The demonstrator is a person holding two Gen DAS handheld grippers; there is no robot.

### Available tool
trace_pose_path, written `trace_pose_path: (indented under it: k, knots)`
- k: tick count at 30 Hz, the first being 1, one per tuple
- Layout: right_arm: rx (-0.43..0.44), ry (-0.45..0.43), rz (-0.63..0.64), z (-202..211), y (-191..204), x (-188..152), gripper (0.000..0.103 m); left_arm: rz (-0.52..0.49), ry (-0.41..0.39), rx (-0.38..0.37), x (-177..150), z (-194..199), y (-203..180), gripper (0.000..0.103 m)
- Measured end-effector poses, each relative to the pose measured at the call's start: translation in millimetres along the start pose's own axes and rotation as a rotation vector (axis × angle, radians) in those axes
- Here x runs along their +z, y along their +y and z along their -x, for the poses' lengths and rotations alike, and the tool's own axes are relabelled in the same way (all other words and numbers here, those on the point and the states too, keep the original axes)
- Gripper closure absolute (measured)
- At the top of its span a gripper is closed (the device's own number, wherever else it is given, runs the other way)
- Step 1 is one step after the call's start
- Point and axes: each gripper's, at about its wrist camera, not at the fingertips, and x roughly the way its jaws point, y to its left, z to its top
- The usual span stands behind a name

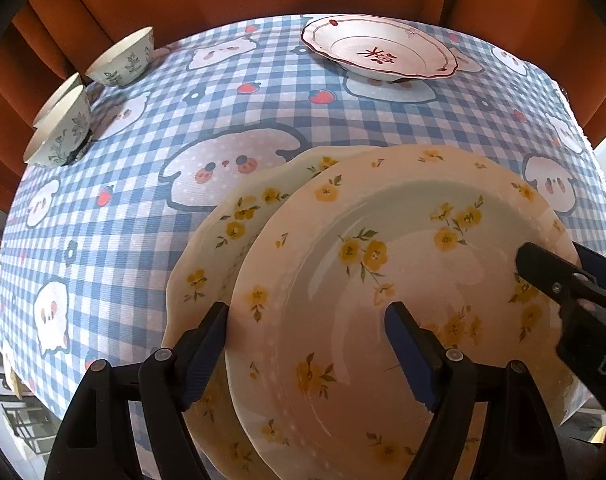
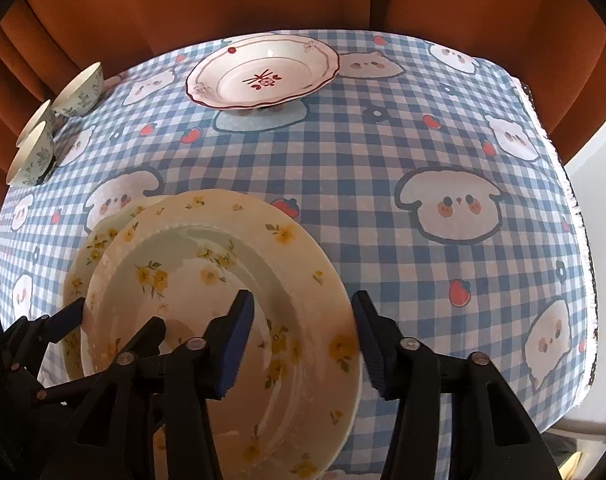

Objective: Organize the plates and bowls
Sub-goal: 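Lower the held plate onto the other yellow-flower plate with the right gripper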

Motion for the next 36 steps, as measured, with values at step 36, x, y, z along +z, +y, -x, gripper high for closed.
trace_pose_path:
  k: [36]
  knots:
    - [0.085, 0.004, 0.054, -15, 10, -13, 0.066, 0.055, 0.009, 0.031, -13, 23, 18, 0.015]
